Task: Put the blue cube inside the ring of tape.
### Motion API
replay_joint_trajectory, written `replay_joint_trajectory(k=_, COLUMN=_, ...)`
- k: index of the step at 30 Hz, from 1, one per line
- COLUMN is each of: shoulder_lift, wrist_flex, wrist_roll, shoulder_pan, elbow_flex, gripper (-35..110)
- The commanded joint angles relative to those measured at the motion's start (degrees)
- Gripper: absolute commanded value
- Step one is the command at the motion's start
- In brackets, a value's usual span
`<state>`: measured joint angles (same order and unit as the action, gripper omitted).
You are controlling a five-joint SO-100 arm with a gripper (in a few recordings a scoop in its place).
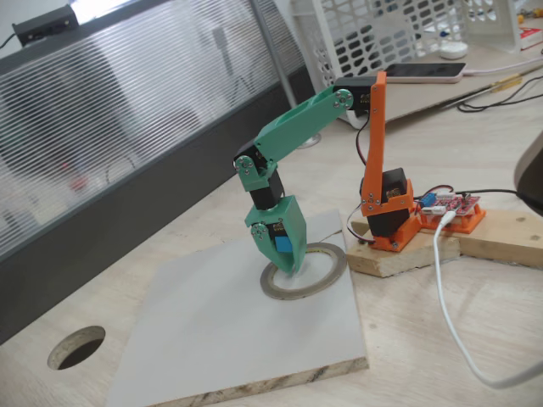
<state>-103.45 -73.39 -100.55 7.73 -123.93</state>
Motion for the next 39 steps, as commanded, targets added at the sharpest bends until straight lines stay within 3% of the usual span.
replay_joint_trajectory(k=1, shoulder_lift=-1.1, wrist_flex=-0.4, wrist_roll=-0.3, shoulder_pan=1.1, elbow_flex=-0.9, gripper=6)
replay_joint_trajectory(k=27, shoulder_lift=-1.1, wrist_flex=-0.6, wrist_roll=-0.5, shoulder_pan=1.1, elbow_flex=-0.9, gripper=6)
replay_joint_trajectory(k=39, shoulder_lift=-1.1, wrist_flex=-7.9, wrist_roll=-0.2, shoulder_pan=1.1, elbow_flex=-0.2, gripper=8)
